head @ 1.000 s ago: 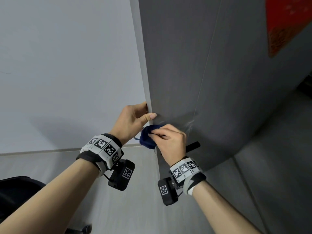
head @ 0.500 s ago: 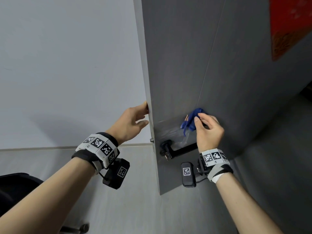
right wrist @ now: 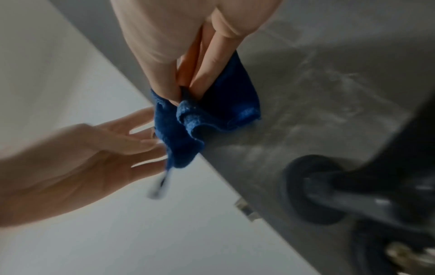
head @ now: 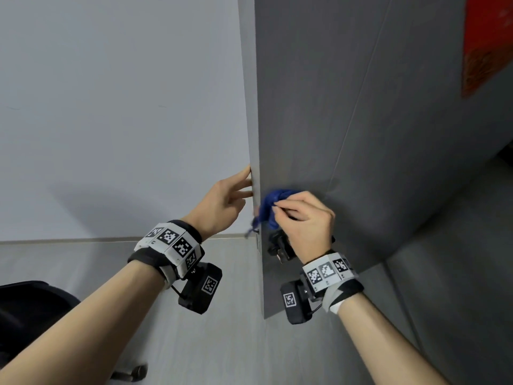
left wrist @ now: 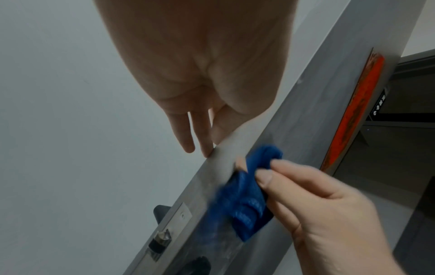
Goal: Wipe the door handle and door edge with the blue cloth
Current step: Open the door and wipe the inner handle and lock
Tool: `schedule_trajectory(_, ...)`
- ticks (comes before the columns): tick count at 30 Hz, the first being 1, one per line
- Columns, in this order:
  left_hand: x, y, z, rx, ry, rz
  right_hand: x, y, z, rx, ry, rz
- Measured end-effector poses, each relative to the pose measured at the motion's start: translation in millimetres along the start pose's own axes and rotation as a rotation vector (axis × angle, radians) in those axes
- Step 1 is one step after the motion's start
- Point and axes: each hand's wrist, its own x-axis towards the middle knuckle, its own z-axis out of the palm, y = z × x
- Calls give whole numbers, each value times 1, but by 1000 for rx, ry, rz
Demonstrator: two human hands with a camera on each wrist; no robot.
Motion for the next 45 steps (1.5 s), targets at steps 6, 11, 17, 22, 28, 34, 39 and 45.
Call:
schedule_trajectory(6, 0, -17, 8, 68, 43, -22, 6, 59, -36, -102, 155, 373)
schedule_trajectory(11, 1, -44, 23, 57, 48, -68, -21, 44, -2, -123, 16, 142)
schedule_trajectory(17, 3, -65, 28, -7, 38, -50, -36, 49, 14, -148, -171, 56)
schedule_trajectory(22, 4, -82, 34, -33, 12, -47, -19, 75, -16, -85, 92, 303)
schedule_trajectory(28, 3, -95, 43, -51, -28, -58, -44, 54, 11, -215, -85, 66)
schedule_trajectory(34, 6, -97, 37, -84, -79, -57, -37, 30, 24, -200, -85, -125)
schedule_trajectory(39, 4, -96, 37, -94, -67, -69, -26, 20, 24, -195, -107, -210)
schedule_trajectory(45, 3, -98, 38, -132, -77, -60, -45, 57, 20, -340, -274, -85)
